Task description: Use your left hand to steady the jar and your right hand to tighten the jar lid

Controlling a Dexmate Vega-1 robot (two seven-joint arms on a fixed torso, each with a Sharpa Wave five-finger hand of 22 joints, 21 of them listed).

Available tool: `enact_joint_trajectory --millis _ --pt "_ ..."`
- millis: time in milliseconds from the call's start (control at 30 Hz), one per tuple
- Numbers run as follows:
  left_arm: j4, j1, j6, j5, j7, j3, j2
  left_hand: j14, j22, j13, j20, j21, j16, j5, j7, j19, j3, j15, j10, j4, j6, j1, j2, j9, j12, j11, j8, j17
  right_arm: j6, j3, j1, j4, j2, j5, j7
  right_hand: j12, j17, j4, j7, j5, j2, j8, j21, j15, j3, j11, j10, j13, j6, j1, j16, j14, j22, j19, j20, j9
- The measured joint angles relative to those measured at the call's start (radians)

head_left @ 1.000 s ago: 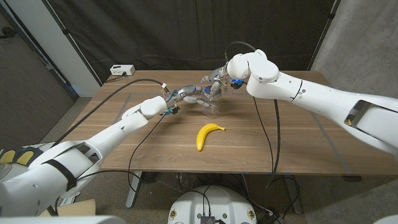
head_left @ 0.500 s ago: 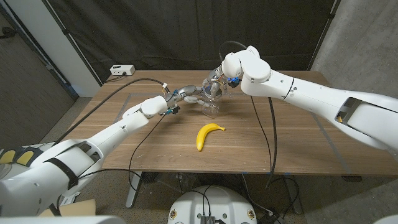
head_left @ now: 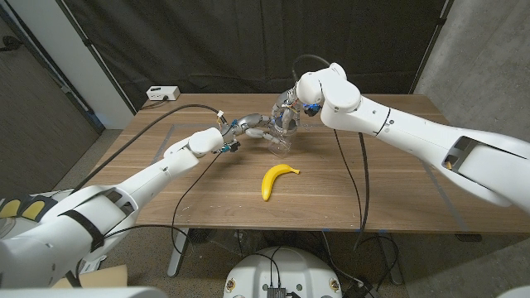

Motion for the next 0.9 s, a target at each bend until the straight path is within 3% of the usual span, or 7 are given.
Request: enact_joint_trajectory --millis 133,267,533,600,700,867,900 --pt "0.003 -0.002 0.0 0.0 0.002 0.0 -0.003 0.0 0.0 -0.001 0.0 0.0 0.0 0.0 0.0 0.0 0.0 0.0 0.0 0.0 0.0 0.0 0.0 0.0 0.0 0.0 0.0 0.0 -0.004 0.035 -0.037 -0.003 0.0 0.02 -0.029 0.014 0.009 0.011 0.019 -0.001 -0.002 0.0 0.004 0.015 -0.011 0.029 0.029 0.0 0.019 0.002 0.011 0.021 0.001 0.021 -0.011 0.0" --pt "0.01 -0.005 0.0 -0.002 0.002 0.0 -0.006 -0.004 0.0 -0.001 0.0 0.0 0.0 0.0 0.0 0.0 0.0 0.003 0.0 0.0 0.0 0.0 0.0 0.0 -0.001 0.0 0.0 0.0 -0.035 0.067 -0.076 -0.014 -0.001 0.055 -0.075 0.03 0.012 0.012 0.032 -0.003 0.001 0.001 0.009 0.03 -0.012 0.036 0.036 -0.001 0.04 -0.002 0.015 0.037 0.0 0.041 -0.005 -0.001" --pt "0.027 -0.011 -0.011 -0.005 0.005 0.002 -0.013 -0.003 0.0 0.006 0.0 0.004 -0.008 0.0 -0.009 0.0 0.0 0.003 0.001 0.0 0.01 0.001 0.001 0.0 -0.004 -0.001 -0.009 0.0 -0.129 0.085 -0.12 -0.035 0.009 0.076 -0.131 0.046 0.006 0.007 0.066 -0.008 0.006 0.013 0.022 0.05 -0.009 0.057 0.087 -0.014 0.095 -0.003 0.016 0.096 -0.001 0.093 -0.036 -0.005" --pt "0.037 -0.014 -0.014 -0.005 0.008 0.003 -0.018 -0.003 0.0 0.006 0.0 0.004 -0.008 0.0 -0.02 0.0 0.0 0.003 0.016 0.0 0.02 0.001 0.001 0.0 -0.005 -0.016 -0.012 0.0 -0.212 0.076 -0.122 -0.038 0.015 0.079 -0.158 0.052 0.004 0.007 0.073 -0.011 0.006 0.013 0.024 0.055 -0.009 0.059 0.089 -0.016 0.101 -0.003 0.016 0.101 -0.002 0.107 -0.043 -0.005" --pt "0.05 -0.018 -0.02 -0.006 0.011 0.004 -0.023 -0.007 0.0 0.006 0.0 0.004 -0.008 0.0 -0.045 0.0 0.0 0.007 0.056 0.0 0.062 0.001 0.001 0.0 -0.009 -0.056 -0.012 0.0 -0.268 0.06 -0.119 -0.04 0.022 0.08 -0.17 0.054 0.002 0.007 0.09 -0.009 0.006 0.013 0.028 0.07 -0.009 0.071 0.101 -0.019 0.111 -0.004 0.016 0.119 -0.002 0.126 -0.05 -0.005" --pt "0.069 -0.023 -0.033 -0.008 0.015 0.006 -0.031 -0.007 0.0 0.005 0.0 0.004 -0.008 0.0 -0.067 0.0 0.0 0.007 0.073 0.0 0.096 0.009 0.009 0.002 -0.012 -0.074 -0.019 0.0 -0.348 0.017 -0.097 -0.04 0.034 0.086 -0.188 0.054 -0.004 0.007 0.142 -0.006 0.006 0.012 0.04 0.101 -0.009 0.089 0.122 -0.029 0.127 -0.004 0.016 0.15 -0.001 0.161 -0.069 -0.006" --pt "0.079 -0.024 -0.037 -0.008 0.016 0.007 -0.036 -0.007 0.0 0.005 0.002 0.004 -0.008 0.0 -0.076 -0.002 0.0 0.007 0.091 0.0 0.105 0.008 0.01 0.002 -0.013 -0.091 -0.019 0.0 -0.381 0.003 -0.089 -0.04 0.038 0.092 -0.195 0.054 -0.004 0.007 0.149 -0.006 0.006 0.012 0.043 0.105 -0.009 0.091 0.124 -0.031 0.133 -0.004 0.016 0.154 0.001 0.167 -0.069 -0.007"
